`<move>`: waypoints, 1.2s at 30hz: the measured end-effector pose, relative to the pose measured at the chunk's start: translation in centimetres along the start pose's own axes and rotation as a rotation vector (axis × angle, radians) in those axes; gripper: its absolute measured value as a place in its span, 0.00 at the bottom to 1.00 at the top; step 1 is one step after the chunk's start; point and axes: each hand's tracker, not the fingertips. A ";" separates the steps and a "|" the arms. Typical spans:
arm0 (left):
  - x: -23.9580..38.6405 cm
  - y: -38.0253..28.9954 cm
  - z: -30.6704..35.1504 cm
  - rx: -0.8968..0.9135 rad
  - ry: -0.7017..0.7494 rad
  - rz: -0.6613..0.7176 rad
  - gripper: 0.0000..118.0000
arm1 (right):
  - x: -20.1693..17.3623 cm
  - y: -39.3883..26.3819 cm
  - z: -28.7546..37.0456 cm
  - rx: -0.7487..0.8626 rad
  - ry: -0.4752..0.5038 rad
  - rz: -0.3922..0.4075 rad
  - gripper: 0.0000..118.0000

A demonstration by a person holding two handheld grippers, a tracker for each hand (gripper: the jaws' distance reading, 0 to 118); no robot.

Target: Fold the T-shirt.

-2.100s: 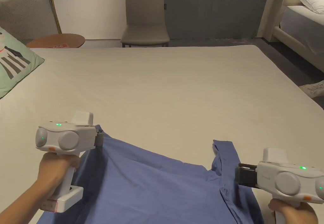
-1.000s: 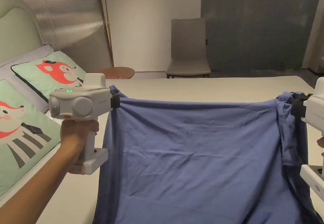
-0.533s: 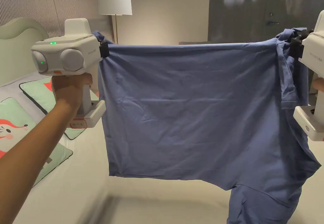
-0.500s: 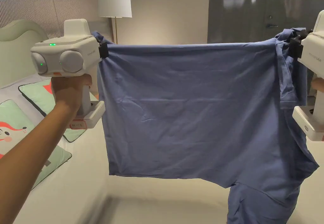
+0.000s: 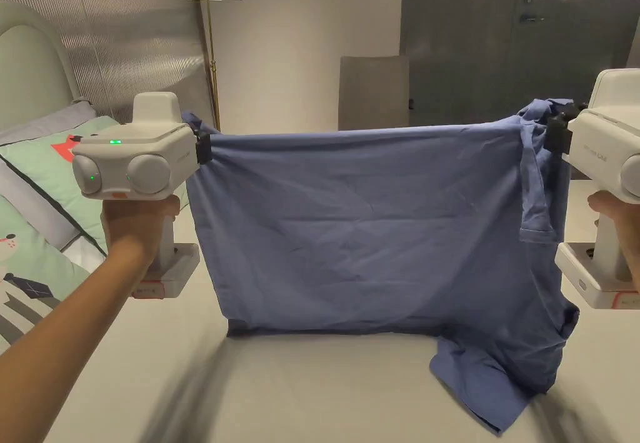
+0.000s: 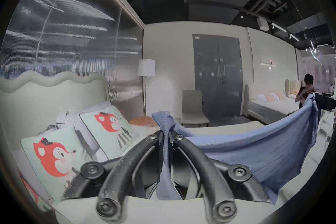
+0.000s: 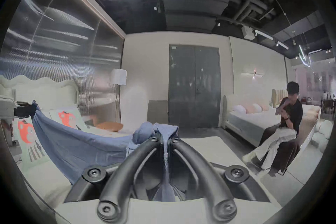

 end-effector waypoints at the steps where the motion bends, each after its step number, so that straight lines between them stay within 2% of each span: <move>1: 0.2 -1.3 -0.4 -0.017 0.001 -0.008 0.01 | 0.3 -1.6 -0.8 -0.021 0.003 0.001 0.03; 6: 1.0 -8.4 -0.8 -0.128 -0.013 -0.049 0.01 | 0.7 -8.3 -0.1 -0.147 0.012 -0.023 0.03; 10: 0.9 -13.9 0.8 -0.226 -0.028 -0.020 0.01 | 1.3 -13.5 1.9 -0.238 0.024 -0.040 0.03; 16: -0.2 -22.1 6.8 -0.379 -0.033 0.060 0.01 | 2.2 -21.2 8.4 -0.385 0.060 -0.106 0.03; 21: -2.3 -27.5 13.1 -0.491 -0.013 0.124 0.01 | 1.9 -25.9 16.6 -0.506 0.119 -0.137 0.03; 25: -4.1 -29.7 18.1 -0.508 -0.013 0.145 0.01 | 1.4 -27.5 22.8 -0.546 0.133 -0.144 0.03; 29: -5.8 -31.2 23.1 -0.537 -0.017 0.163 0.01 | 1.5 -28.6 27.7 -0.563 0.144 -0.193 0.03; 36: -7.3 -33.2 30.3 -0.599 -0.023 0.132 0.01 | 0.3 -29.0 34.9 -0.588 0.161 -0.181 0.03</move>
